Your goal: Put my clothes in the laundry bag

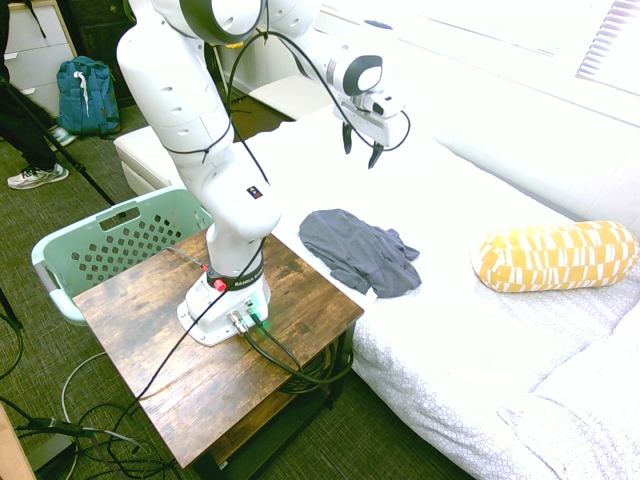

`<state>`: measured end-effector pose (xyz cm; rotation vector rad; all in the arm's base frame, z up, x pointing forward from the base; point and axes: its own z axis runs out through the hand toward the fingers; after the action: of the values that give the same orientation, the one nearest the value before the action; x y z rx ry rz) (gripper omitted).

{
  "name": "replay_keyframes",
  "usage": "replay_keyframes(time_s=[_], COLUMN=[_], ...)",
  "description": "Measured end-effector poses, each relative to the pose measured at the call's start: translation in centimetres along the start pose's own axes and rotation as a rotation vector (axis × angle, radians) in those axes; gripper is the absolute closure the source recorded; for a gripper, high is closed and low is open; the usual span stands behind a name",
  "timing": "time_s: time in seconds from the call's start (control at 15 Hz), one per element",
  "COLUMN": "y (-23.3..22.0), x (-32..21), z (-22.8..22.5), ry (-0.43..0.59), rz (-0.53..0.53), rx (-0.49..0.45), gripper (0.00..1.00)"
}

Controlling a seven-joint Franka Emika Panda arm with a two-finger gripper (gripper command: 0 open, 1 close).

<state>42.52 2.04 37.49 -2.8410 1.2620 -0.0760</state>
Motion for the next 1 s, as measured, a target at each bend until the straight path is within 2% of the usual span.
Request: replay_keyframes(time_s=[0.27, 0.47, 0.67, 0.87, 1.0], y=[-0.4, -2.5, -4.8, -6.4, -6.9], x=[0.4, 1.4, 2.1, 0.3, -0.3], z=[0.7, 3.6, 9.8, 17.7, 22.4], ry=[0.020, 0.004, 0.008, 0.033, 0.023], rz=[-0.017, -0.075, -0.219, -0.420, -0.502], rx=[0.001, -0.004, -0.023, -0.053, -0.083], gripper=[0.00, 0.00, 0.00, 0.00, 0.00])
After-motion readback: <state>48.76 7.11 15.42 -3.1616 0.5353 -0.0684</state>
